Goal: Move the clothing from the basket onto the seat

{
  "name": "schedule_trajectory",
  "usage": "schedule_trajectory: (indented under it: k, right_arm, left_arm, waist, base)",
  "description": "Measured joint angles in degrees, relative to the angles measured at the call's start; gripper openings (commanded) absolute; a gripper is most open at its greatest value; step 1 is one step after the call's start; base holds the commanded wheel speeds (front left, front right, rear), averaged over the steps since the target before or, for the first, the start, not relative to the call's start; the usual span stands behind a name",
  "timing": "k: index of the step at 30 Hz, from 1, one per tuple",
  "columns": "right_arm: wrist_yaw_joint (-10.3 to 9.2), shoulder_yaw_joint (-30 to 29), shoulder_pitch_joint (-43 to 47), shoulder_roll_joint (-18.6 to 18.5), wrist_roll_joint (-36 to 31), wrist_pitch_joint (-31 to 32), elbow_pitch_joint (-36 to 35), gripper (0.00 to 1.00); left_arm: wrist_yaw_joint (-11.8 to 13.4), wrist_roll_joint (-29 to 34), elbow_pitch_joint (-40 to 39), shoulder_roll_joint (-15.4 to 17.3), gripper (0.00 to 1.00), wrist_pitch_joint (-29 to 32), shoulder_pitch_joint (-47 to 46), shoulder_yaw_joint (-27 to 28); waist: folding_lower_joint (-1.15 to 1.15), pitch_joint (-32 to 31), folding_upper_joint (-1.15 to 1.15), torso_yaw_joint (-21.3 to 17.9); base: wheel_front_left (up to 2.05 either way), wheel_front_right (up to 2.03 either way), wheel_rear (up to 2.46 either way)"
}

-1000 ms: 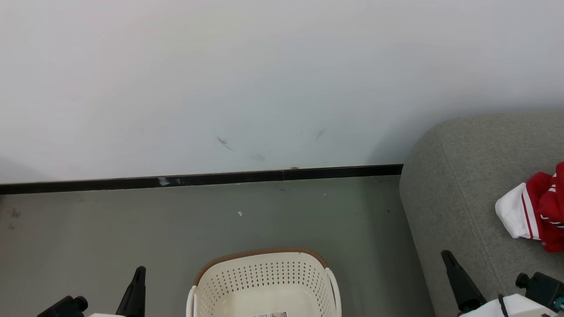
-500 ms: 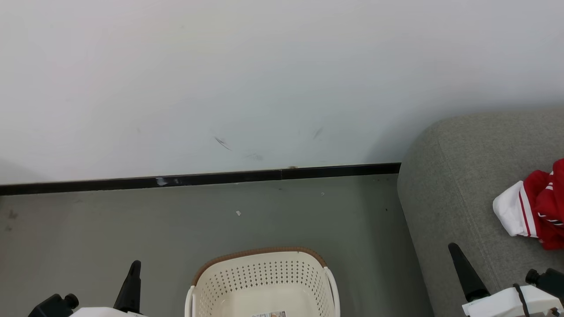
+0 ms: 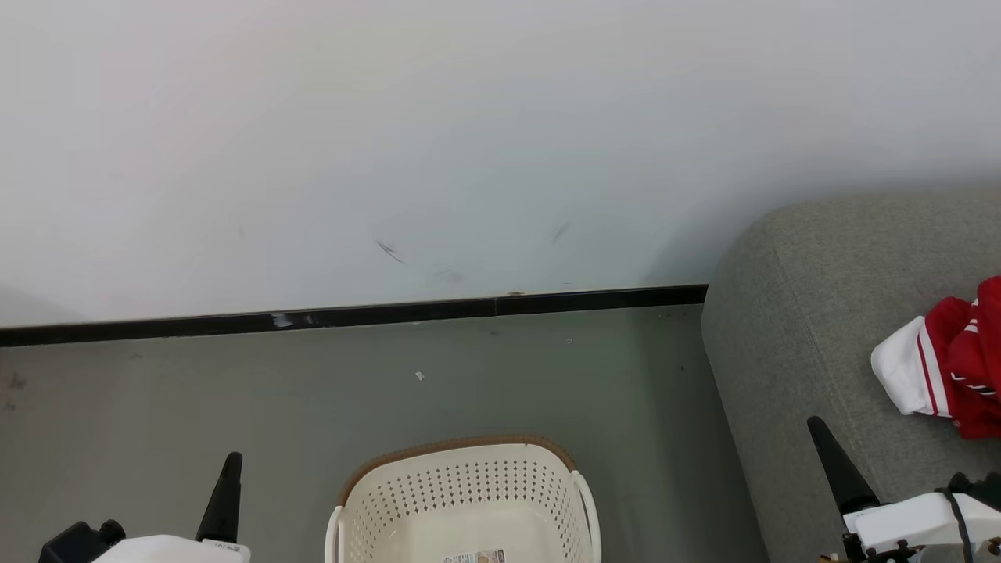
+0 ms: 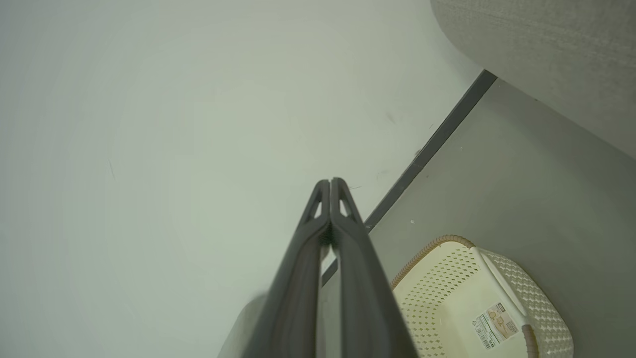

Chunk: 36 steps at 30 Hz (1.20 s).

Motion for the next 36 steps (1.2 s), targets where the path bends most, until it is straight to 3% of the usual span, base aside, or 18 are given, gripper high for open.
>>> schedule_trajectory:
  k: [36]
  right_arm:
    - [0.0, -4.0, -4.6, 0.9, 25.7, 4.9, 3.4, 0.0]
  left_arm:
    - [-1.5, -20.1, -0.2, -1.7, 0.0, 6.3, -2.6, 5.4]
  waist:
    - [-0.03, 0.7, 0.0, -0.9]
  base:
    - [0.0, 0.0, 0.0]
